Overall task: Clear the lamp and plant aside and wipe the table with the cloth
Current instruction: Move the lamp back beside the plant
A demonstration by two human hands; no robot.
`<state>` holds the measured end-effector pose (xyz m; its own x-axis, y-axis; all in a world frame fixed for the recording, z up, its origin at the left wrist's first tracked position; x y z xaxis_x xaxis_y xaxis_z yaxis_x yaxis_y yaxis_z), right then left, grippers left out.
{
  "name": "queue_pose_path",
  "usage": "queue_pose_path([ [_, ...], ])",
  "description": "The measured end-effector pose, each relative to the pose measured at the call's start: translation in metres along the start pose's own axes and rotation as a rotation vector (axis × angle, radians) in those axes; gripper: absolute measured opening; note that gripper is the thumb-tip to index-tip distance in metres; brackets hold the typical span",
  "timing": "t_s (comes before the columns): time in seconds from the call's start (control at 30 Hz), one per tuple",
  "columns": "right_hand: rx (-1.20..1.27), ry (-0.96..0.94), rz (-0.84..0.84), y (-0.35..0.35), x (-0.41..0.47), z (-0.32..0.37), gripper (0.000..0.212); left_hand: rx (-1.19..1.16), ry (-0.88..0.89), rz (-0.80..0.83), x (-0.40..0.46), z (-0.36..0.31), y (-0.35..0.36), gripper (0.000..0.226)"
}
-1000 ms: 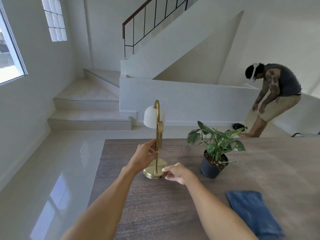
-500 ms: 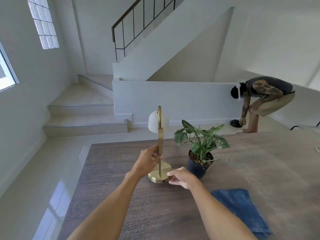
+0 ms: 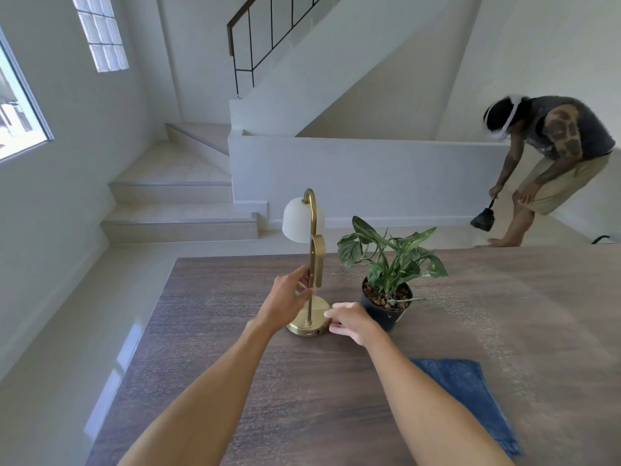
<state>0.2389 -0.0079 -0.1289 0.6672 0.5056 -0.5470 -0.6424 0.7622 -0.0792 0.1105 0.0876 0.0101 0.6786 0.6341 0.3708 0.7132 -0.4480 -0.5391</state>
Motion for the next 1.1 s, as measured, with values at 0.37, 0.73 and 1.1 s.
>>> queue_pose_path([
  [0.37, -0.427, -0.269, -0.141, 0.010, -0.006, 0.022, 0.040, 0.019, -0.052, 0.010, -0.009, 0.009, 0.001, 0.021],
  [0.73, -0.650, -0.422, -0.238, 0.023, -0.006, 0.022, 0.053, -0.005, -0.044, -0.033, -0.009, 0.013, 0.003, 0.023],
  [1.1, -0.542, -0.404, -0.264, 0.023, -0.001, 0.022, 0.033, -0.013, -0.067, -0.055, -0.003, 0.026, -0.002, 0.021],
])
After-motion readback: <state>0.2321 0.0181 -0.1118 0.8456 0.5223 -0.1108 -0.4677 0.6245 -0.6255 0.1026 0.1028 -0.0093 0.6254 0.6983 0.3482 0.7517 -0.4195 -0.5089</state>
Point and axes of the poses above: each hand's wrist, its own x-axis towards the middle knuckle, its own y-axis out of the palm, z = x × y, the point moved 10 cm from there along x, towards the middle knuckle, and after that the axes turned 9 degrees about -z, right-handed, at the moved point
